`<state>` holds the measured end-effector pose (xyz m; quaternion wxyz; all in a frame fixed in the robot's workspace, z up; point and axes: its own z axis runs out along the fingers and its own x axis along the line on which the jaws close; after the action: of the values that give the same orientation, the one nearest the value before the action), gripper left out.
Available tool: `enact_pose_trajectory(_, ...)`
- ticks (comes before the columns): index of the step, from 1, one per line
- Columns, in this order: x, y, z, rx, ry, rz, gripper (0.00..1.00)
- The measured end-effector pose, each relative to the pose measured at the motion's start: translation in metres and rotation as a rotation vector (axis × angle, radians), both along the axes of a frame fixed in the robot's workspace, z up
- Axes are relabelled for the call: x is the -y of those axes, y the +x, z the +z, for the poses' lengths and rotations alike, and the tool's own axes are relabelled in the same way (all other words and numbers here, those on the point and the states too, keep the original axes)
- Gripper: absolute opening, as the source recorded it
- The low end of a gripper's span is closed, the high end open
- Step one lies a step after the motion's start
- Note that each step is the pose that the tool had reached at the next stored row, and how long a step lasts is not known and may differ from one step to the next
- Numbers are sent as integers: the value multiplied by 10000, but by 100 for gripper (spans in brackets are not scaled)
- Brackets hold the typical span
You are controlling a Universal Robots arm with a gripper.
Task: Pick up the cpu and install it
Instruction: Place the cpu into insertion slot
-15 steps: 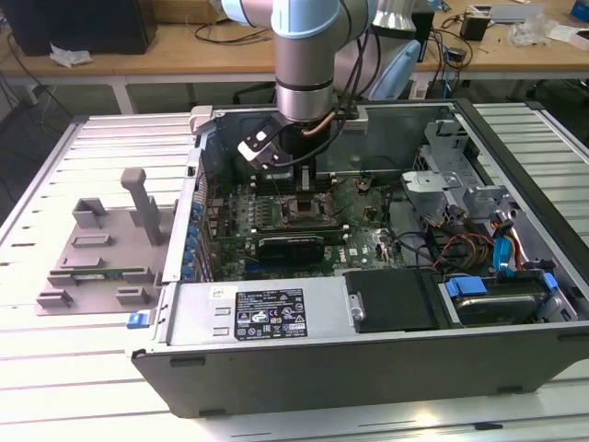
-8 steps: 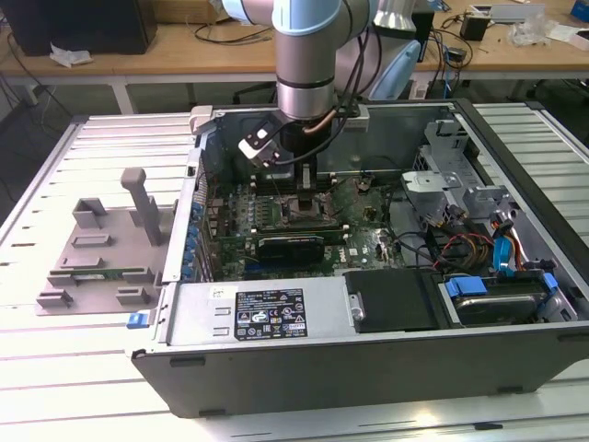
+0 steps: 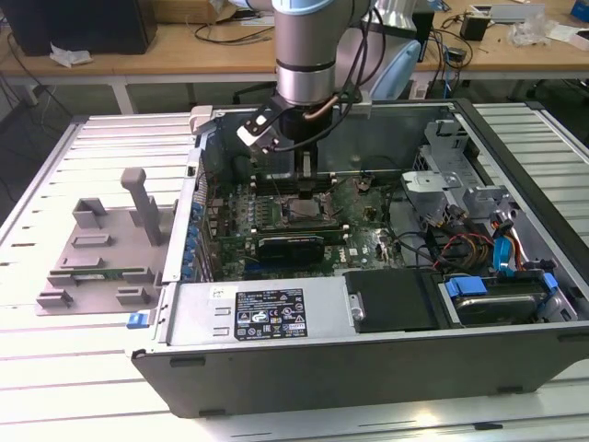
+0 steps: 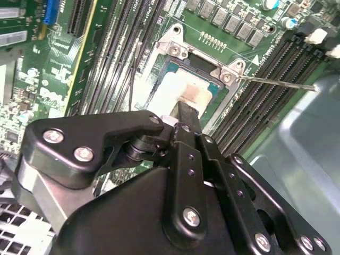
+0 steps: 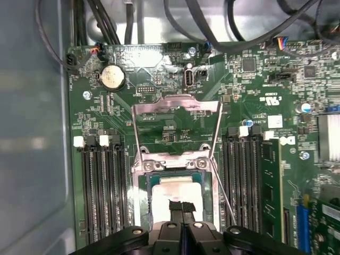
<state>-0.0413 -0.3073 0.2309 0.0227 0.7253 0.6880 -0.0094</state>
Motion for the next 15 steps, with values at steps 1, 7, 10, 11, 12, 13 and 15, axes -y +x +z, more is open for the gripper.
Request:
enact_pose_trajectory(1, 0, 0, 39, 0, 0, 0, 11)
enact_pose_trajectory(7, 0, 0, 225, 0, 0, 0, 11)
enact_pose_trajectory(10, 0, 0, 351, -1, -1, 0, 11)
enact_pose_trajectory(11, -1, 0, 360, 0, 0, 0, 11)
enact_pose_trajectory(12, -1, 0, 361, 1, 2, 0, 11)
enact_pose_trajectory(13, -1, 0, 361, 1, 2, 0, 11)
enact_pose_trajectory(15, -1, 0, 363, 1, 1, 0, 11)
